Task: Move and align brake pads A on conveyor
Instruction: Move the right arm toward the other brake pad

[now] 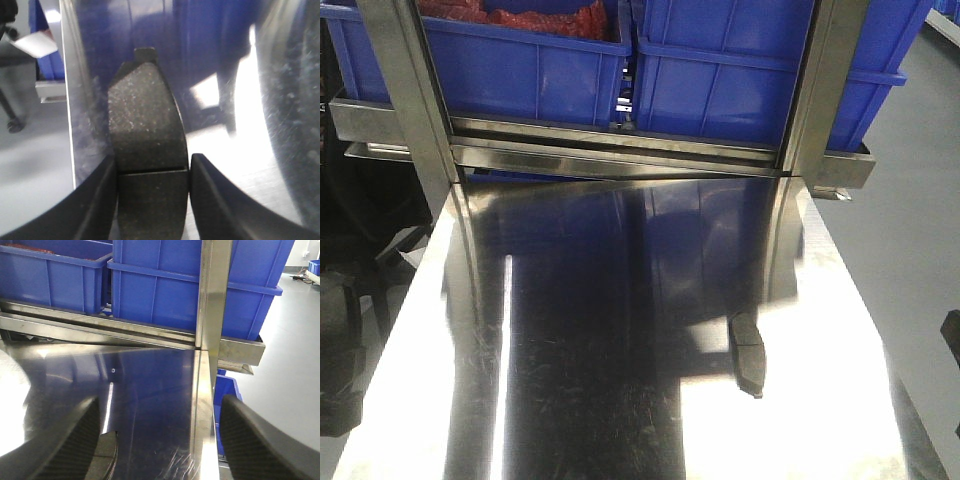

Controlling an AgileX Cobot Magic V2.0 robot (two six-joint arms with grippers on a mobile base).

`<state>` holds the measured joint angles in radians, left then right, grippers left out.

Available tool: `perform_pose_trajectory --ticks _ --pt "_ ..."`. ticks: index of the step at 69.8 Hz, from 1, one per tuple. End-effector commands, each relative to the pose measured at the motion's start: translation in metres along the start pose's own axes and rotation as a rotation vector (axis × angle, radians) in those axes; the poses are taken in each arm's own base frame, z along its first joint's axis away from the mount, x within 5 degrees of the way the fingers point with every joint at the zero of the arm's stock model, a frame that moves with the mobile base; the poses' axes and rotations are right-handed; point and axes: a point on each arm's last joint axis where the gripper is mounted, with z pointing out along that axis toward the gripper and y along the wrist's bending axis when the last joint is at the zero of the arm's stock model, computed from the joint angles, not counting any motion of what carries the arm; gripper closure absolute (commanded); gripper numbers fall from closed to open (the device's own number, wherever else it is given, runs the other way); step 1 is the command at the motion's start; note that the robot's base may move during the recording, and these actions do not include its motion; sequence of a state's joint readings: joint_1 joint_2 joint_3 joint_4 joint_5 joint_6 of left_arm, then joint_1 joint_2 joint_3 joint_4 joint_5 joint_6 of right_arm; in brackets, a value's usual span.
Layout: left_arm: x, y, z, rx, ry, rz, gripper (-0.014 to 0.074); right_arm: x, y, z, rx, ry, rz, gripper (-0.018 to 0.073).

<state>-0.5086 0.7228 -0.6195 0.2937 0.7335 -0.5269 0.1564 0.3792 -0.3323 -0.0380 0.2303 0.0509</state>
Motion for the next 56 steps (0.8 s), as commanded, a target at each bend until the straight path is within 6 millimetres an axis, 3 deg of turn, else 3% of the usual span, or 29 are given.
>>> perform_pose_trajectory --ticks 1,56 --pt "-0.0143 -0.0035 -0.0102 0.052 -0.137 0.000 0.0604 -0.0157 0.0002 -0.0016 -0.001 -0.099 -0.009 0.0065" --pt "-0.0139 -0.0030 -0.0116 0.051 -0.139 0.000 0.0604 -0.0157 0.0002 -0.0016 -0.001 -0.099 -0.009 0.0065"
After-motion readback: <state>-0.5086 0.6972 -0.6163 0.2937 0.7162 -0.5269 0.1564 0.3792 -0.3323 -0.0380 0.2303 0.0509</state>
